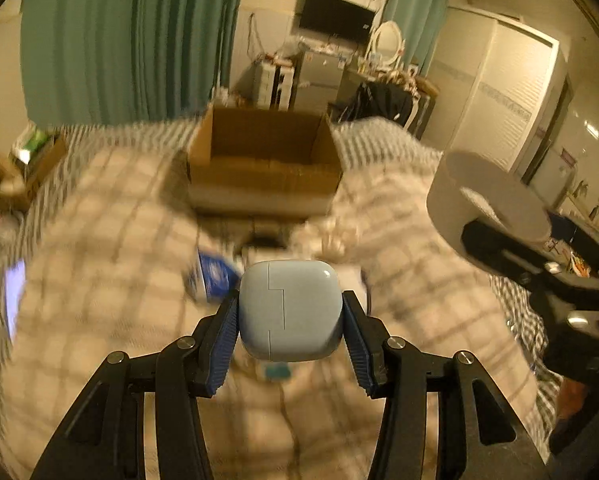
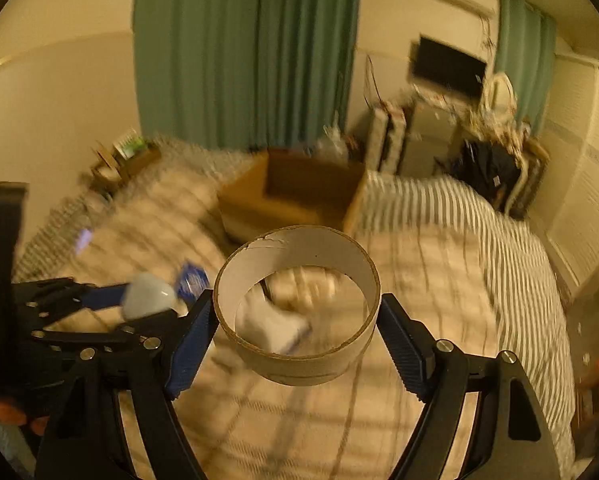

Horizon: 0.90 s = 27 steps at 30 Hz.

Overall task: Organize objects
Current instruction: 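Carry both held items over the cardboard box and open both tools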

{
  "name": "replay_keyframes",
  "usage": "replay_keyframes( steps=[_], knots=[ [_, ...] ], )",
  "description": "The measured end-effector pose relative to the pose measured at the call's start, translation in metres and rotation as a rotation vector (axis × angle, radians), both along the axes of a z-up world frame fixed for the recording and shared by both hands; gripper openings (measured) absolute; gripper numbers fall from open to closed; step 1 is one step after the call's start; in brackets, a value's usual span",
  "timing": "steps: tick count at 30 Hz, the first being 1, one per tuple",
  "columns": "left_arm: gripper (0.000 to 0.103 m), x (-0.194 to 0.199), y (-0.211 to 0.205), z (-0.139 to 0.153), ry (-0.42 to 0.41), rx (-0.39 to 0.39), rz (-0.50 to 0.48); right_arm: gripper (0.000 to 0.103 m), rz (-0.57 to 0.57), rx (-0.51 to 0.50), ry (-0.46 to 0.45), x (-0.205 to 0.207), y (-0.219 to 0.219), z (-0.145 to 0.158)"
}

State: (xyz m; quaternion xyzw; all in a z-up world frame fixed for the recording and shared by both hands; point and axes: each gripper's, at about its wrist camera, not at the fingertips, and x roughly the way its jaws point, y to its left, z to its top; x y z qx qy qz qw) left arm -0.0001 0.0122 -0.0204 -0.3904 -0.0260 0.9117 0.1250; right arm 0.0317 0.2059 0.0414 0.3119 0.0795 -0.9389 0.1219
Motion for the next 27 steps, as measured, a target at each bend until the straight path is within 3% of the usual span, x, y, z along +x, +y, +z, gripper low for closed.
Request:
replay_keyframes(
  steps=[6, 10, 13, 18, 22, 27],
  knots=[
    [0.050, -0.054, -0.007, 0.064, 0.112, -0.039, 0.007, 0.079, 0.062, 0.017, 0.086, -0.045, -0.010, 0.067],
    [0.050, -0.108, -0.012, 0.089, 0.148, -0.075, 0.028, 0.079, 0.052, 0.019, 0.087, -0.094, -0.012, 0.089],
    [0.050, -0.152, -0.016, 0.093, 0.119, -0.011, -0.044, 0.079, 0.071, 0.005, 0.035, -0.145, -0.013, 0.092],
    [0.050, -0.219, -0.009, 0.074, 0.102, -0.041, -0.045, 0.079, 0.069, -0.003, -0.073, -0.231, -0.016, 0.065],
    [0.050, -0.270, -0.004, 0.026, 0.030, -0.073, -0.046, 0.079, 0.063, -0.003, -0.159, -0.281, -0.016, 0.016],
    [0.050, -0.295, 0.003, -0.030, -0.048, -0.137, -0.056, 0.078, 0.052, 0.010, -0.256, -0.321, -0.017, -0.046]
  ],
)
